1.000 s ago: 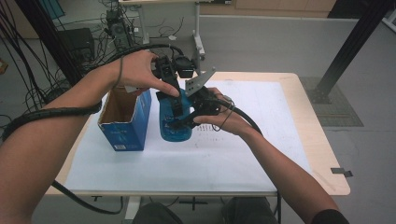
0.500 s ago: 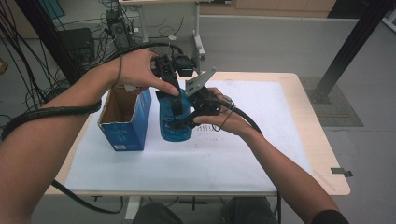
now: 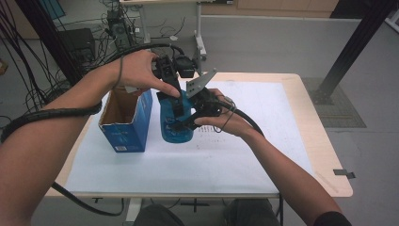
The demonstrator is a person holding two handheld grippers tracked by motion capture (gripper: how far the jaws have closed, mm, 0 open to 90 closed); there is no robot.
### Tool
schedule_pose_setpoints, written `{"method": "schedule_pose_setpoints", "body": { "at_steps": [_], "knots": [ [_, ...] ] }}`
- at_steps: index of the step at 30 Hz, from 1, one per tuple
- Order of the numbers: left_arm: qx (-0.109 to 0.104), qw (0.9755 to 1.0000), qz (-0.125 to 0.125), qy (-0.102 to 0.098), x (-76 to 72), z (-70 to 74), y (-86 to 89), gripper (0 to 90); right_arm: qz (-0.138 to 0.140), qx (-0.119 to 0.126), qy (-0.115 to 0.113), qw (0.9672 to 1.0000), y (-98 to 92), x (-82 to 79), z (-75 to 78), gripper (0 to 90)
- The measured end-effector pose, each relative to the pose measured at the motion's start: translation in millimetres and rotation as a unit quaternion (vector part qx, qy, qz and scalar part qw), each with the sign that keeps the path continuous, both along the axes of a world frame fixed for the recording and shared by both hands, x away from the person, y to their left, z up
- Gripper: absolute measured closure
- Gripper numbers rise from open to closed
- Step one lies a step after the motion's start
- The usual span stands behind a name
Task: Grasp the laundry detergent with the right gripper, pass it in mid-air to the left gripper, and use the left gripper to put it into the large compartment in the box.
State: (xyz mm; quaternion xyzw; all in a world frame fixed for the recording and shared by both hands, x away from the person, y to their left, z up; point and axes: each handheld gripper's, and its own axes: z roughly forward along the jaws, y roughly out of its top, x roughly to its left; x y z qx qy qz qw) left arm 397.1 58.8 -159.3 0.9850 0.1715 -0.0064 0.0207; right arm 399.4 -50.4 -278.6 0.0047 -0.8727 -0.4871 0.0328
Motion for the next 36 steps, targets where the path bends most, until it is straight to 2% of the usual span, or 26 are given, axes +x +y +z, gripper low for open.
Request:
{"method": "schedule_pose_setpoints", "body": {
  "at_steps": [12,19,21,29,36],
  "knots": [
    [0.002,1.0000,-0.002,-0.007,-0.7,0.2,-1.3,11.6,-0.004,-0.005,0.007,1.0000,-1.8,-0.5,1.0,43.4],
    [0.008,0.9999,-0.007,-0.009,-0.7,1.3,-3.6,19.2,-0.002,-0.003,-0.001,1.0000,-1.8,-0.1,1.3,43.4],
    [0.009,0.9999,-0.010,-0.010,-0.8,0.4,-4.4,20.2,0.002,0.003,-0.009,1.0000,-1.4,1.0,1.2,43.4],
    [0.010,0.9998,-0.015,-0.007,-1.2,1.4,-5.5,26.9,0.003,0.006,-0.013,0.9999,-2.8,0.4,2.3,43.4],
    [0.008,0.9998,-0.016,-0.007,-2.5,1.2,-5.0,28.8,0.003,0.005,-0.017,0.9998,-2.6,0.0,2.4,43.4]
  ]
}}
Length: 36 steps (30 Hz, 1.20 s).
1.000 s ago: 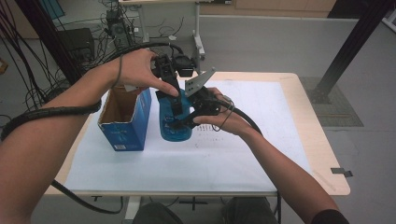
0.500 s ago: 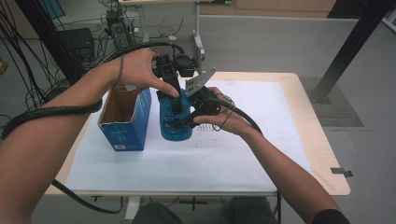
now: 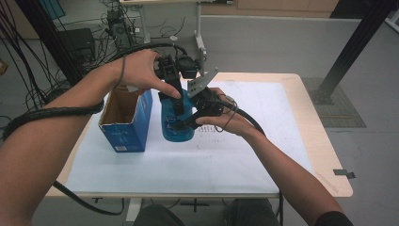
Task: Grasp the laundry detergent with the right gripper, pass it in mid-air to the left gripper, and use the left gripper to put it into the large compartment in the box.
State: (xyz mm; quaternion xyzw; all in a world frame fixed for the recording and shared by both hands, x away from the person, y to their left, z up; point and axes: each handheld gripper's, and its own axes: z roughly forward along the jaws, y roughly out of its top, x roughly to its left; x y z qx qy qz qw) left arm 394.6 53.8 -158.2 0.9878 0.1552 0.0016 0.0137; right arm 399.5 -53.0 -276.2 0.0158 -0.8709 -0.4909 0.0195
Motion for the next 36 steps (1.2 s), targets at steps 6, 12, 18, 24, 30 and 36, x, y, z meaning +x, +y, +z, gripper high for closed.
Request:
{"method": "schedule_pose_setpoints", "body": {
  "at_steps": [6,12,18,24,30,36],
  "knots": [
    [-0.001,1.0000,-0.004,0.005,-0.8,0.6,-0.6,32.7,0.001,0.001,-0.002,1.0000,0.4,-0.4,0.3,43.4],
    [0.000,0.9999,-0.006,0.008,-1.8,1.5,-0.7,34.3,0.004,0.001,-0.004,1.0000,0.3,-0.7,0.6,43.4],
    [0.002,0.9999,-0.008,0.008,-2.9,-0.1,-0.4,34.8,0.005,-0.001,-0.004,1.0000,1.2,-1.5,-0.3,43.3],
    [0.012,0.9998,-0.008,0.011,-3.7,-1.5,-1.0,34.9,0.004,-0.005,-0.005,1.0000,2.6,-3.0,-1.2,43.2],
    [0.015,0.9998,-0.011,0.009,-4.0,-1.4,-1.7,35.0,0.004,-0.005,-0.004,1.0000,2.6,-3.3,-1.3,43.1],
    [0.017,0.9998,-0.010,0.009,-3.7,-2.3,-3.5,35.0,0.003,-0.006,-0.006,1.0000,1.7,-2.6,-1.9,43.0]
  ]
}}
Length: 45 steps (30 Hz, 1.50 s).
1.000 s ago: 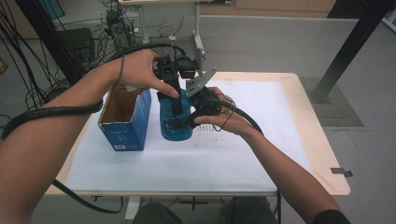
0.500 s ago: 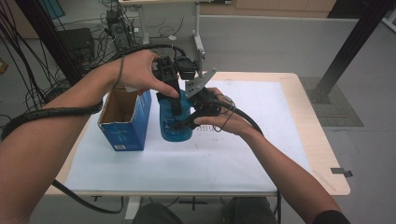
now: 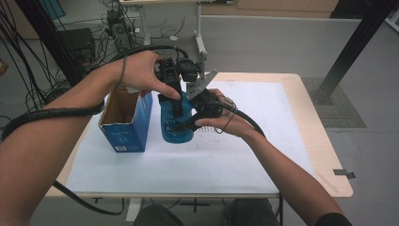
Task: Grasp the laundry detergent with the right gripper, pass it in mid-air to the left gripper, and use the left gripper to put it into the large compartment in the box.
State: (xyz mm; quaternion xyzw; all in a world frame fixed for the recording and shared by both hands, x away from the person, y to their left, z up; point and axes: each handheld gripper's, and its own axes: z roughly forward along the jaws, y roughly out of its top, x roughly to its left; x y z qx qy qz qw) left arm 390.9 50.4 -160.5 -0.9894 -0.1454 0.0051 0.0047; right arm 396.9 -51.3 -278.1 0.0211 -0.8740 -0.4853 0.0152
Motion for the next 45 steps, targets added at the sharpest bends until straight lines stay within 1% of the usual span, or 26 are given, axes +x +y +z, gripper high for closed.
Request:
{"method": "schedule_pose_setpoints", "body": {
  "at_steps": [3,7,8,11,19,28,36,37,45],
  "knots": [
    [-0.001,1.0000,0.000,0.000,0.3,-1.1,0.0,35.1,0.001,-0.002,-0.002,1.0000,-0.3,0.4,-0.4,42.9],
    [0.004,1.0000,0.000,0.004,-0.1,-2.9,0.0,35.4,0.003,-0.004,-0.003,1.0000,0.3,0.3,-1.6,42.7],
    [0.005,1.0000,0.000,0.005,-0.2,-3.4,0.0,35.5,0.005,-0.005,-0.006,1.0000,0.8,0.4,-2.1,42.7],
    [0.004,1.0000,0.001,0.008,-0.3,-5.3,0.9,35.6,0.008,-0.009,-0.007,0.9999,1.6,0.2,-3.4,42.6],
    [0.004,0.9999,0.002,0.013,0.1,-5.6,2.2,35.9,0.012,-0.008,-0.007,0.9999,3.0,0.6,-4.1,42.3],
    [0.003,0.9999,0.004,0.016,0.6,-8.2,1.8,36.1,0.015,-0.013,-0.003,0.9998,3.2,0.9,-5.7,41.9],
    [0.006,0.9999,0.002,0.016,1.1,-7.6,1.6,36.1,0.014,-0.011,-0.003,0.9998,3.3,1.3,-5.7,41.7],
    [0.005,0.9998,0.005,0.017,0.9,-8.0,1.8,36.2,0.015,-0.010,-0.005,0.9998,3.5,1.5,-5.7,41.7],
    [0.002,0.9998,0.008,0.018,0.9,-8.4,3.0,36.2,0.013,-0.007,0.004,0.9999,2.9,0.6,-5.6,41.0]
  ]
}}
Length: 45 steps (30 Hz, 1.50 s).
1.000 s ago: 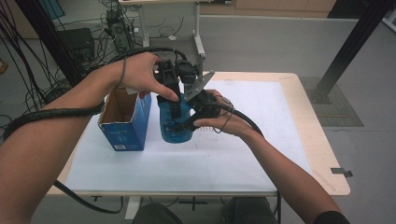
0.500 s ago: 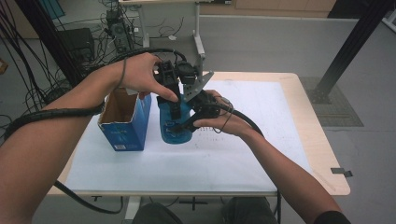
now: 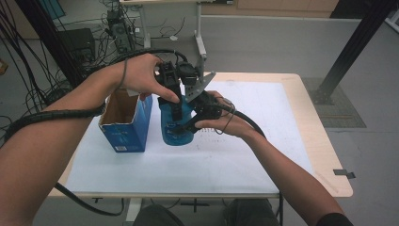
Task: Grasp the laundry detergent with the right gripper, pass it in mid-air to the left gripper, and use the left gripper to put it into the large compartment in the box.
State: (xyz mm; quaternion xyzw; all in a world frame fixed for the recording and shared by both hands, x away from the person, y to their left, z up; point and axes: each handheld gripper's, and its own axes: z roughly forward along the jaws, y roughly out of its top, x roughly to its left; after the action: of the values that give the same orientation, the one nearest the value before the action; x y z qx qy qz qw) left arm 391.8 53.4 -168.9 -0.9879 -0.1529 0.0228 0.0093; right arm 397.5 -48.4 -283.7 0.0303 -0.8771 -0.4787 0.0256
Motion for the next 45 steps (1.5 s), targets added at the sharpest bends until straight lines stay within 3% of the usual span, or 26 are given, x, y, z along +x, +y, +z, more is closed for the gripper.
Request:
{"method": "schedule_pose_setpoints", "body": {
  "at_steps": [18,38,45],
  "knots": [
    [0.002,1.0000,0.001,-0.001,-2.5,1.8,1.3,36.3,0.002,0.015,0.003,0.9999,0.1,-1.6,1.6,40.3],
    [0.001,1.0000,0.008,0.004,-3.1,0.6,0.9,36.4,0.002,0.007,0.004,1.0000,0.4,-3.5,-0.2,39.4],
    [0.001,0.9999,0.010,0.002,-3.8,0.4,1.6,36.3,0.005,-0.003,0.010,0.9999,0.8,-4.4,-3.5,33.7]
  ]
}}
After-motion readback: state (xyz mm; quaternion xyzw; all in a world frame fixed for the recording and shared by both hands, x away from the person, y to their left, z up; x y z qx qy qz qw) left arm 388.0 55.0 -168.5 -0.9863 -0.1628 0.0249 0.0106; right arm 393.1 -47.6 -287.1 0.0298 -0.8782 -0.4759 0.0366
